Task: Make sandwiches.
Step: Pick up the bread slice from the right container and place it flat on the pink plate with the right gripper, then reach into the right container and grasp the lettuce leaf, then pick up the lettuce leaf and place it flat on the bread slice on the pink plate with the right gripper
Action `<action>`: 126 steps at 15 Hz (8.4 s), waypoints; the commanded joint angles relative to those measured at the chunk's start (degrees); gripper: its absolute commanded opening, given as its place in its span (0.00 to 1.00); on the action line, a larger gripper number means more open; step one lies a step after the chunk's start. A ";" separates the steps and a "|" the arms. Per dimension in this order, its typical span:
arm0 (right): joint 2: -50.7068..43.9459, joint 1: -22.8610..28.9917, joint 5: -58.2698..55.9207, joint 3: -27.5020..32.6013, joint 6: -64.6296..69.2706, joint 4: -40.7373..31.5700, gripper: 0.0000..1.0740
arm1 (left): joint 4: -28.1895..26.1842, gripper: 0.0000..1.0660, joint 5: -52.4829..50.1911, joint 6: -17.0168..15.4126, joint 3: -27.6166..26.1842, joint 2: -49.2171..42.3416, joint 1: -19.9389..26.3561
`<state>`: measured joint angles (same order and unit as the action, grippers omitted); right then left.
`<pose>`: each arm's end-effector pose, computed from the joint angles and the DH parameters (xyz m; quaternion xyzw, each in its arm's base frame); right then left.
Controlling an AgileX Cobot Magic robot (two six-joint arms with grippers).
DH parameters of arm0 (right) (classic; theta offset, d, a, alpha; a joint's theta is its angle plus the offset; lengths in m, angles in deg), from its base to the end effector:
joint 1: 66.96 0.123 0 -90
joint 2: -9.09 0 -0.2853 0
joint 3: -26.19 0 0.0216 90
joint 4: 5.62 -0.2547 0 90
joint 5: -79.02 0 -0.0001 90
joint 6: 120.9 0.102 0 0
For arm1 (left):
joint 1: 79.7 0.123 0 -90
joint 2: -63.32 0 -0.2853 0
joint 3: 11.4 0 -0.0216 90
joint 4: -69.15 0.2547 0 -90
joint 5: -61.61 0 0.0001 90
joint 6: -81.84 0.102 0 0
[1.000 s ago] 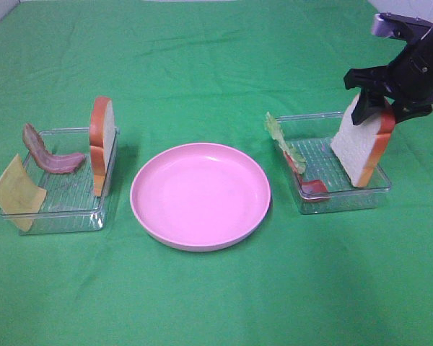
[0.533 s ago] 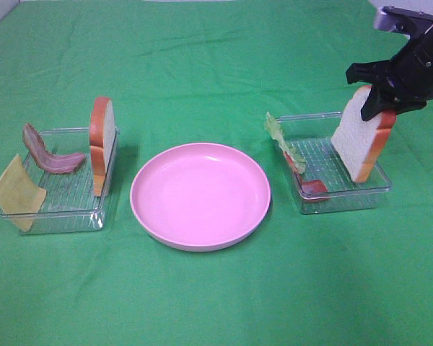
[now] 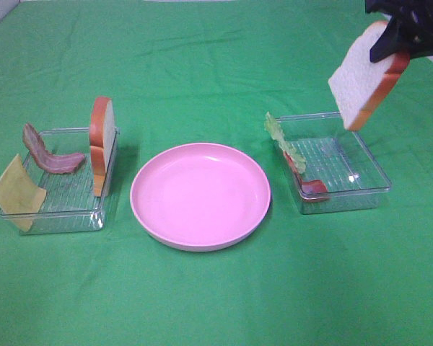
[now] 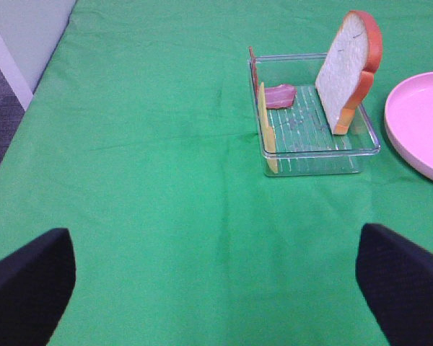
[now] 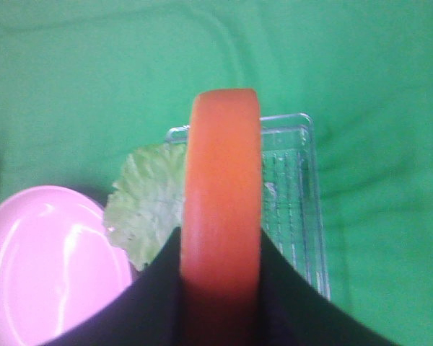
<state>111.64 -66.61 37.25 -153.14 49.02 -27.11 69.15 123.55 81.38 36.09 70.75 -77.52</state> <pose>0.3742 0.0272 0.2853 0.0097 0.9417 0.1346 0.3080 0.0041 0.0002 0.2778 -0.0196 0.8518 0.0079 0.5235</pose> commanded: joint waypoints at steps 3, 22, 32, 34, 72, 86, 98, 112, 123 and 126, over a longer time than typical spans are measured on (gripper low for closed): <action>-6.42 8.77 -0.06 -0.46 -0.52 -4.81 0.12 | 0.00 0.95 -0.29 0.00 0.06 -0.80 0.06; 16.50 31.05 9.85 -0.40 2.86 -13.35 0.13 | 0.00 0.95 -0.29 0.00 0.06 -0.80 0.06; 20.05 31.05 10.31 -0.40 2.69 -10.14 0.46 | 0.00 0.95 -0.29 0.00 0.06 -0.80 0.06; 20.05 31.05 10.20 -0.40 2.69 -7.79 0.80 | 0.00 0.95 -0.29 0.00 0.06 -0.80 0.06; 29.68 21.66 -20.86 -30.08 18.74 22.92 0.90 | 0.00 0.95 -0.29 0.00 0.06 -0.80 0.06; 35.98 21.66 -16.50 -30.08 17.93 25.21 0.61 | 0.00 0.95 -0.29 0.00 0.06 -0.80 0.06; 34.03 21.66 -20.23 -32.26 17.02 33.63 0.00 | 0.00 0.95 -0.29 0.00 0.06 -0.80 0.06; 18.51 21.72 -31.46 -37.87 11.69 20.00 0.00 | 0.00 0.95 -0.29 0.00 0.06 -0.80 0.06; 24.52 39.42 -28.59 -37.36 8.48 11.40 0.00 | 0.00 0.95 -0.29 0.00 0.06 -0.80 0.06; 28.25 40.45 -27.39 -37.36 8.48 11.29 0.00 | 0.00 0.95 -0.29 0.00 0.06 -0.80 0.06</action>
<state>139.48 -26.28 9.58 -190.49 58.07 -16.05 69.15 123.55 81.38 36.09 70.75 -77.52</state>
